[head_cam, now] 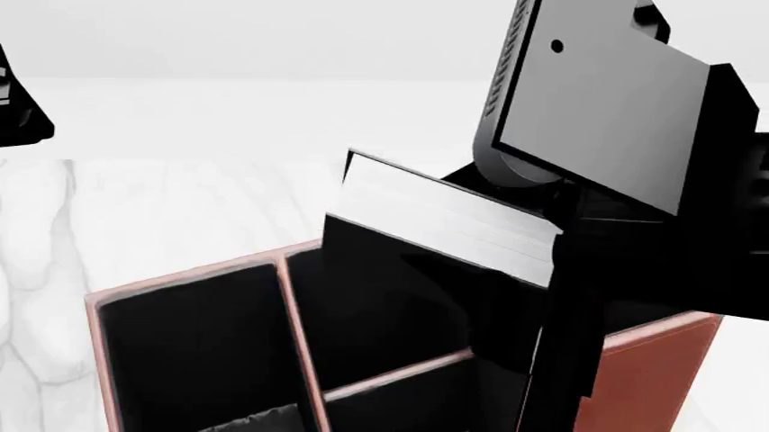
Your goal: Pick up the book and place it in the front compartment of the caddy.
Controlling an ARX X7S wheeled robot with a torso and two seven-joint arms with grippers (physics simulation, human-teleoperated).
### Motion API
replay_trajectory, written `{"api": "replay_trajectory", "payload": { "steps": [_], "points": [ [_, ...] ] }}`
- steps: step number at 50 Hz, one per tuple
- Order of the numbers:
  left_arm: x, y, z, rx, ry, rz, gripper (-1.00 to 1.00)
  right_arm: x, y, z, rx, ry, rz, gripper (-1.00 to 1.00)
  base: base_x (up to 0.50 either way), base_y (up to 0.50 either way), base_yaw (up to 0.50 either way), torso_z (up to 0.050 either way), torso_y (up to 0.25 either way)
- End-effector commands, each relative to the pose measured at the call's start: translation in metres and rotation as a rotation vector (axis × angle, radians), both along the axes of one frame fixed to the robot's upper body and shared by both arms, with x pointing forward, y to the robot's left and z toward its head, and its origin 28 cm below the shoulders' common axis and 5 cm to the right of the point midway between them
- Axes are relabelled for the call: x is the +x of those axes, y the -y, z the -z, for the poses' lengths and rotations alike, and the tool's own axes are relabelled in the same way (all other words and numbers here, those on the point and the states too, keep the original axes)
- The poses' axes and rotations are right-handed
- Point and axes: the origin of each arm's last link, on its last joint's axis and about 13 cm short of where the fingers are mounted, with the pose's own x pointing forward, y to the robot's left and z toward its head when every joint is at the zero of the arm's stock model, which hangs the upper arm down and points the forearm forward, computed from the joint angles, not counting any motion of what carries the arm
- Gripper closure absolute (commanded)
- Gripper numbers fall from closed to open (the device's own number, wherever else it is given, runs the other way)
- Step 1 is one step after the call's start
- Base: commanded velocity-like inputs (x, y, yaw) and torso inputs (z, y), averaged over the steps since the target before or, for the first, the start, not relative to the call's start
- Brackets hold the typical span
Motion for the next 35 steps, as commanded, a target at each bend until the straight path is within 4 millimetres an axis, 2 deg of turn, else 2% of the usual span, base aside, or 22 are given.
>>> {"api": "replay_trajectory", "payload": {
  "steps": [1, 35],
  "points": [
    [0.0007, 0.0003, 0.0006, 0.002, -0.003, 0.001, -1.00, 0.0050, 0.0016, -0.0057, 0.031, 0.072, 0.029, 1.00, 0.00, 0.00, 0.00, 0.000, 0.000],
    [0.0012, 0.0002, 0.0008, 0.002, -0.003, 0.000, -1.00, 0.0100, 0.0003, -0.0034, 0.032, 0.109, 0.039, 1.00, 0.00, 0.00, 0.00, 0.000, 0.001]
  ]
}}
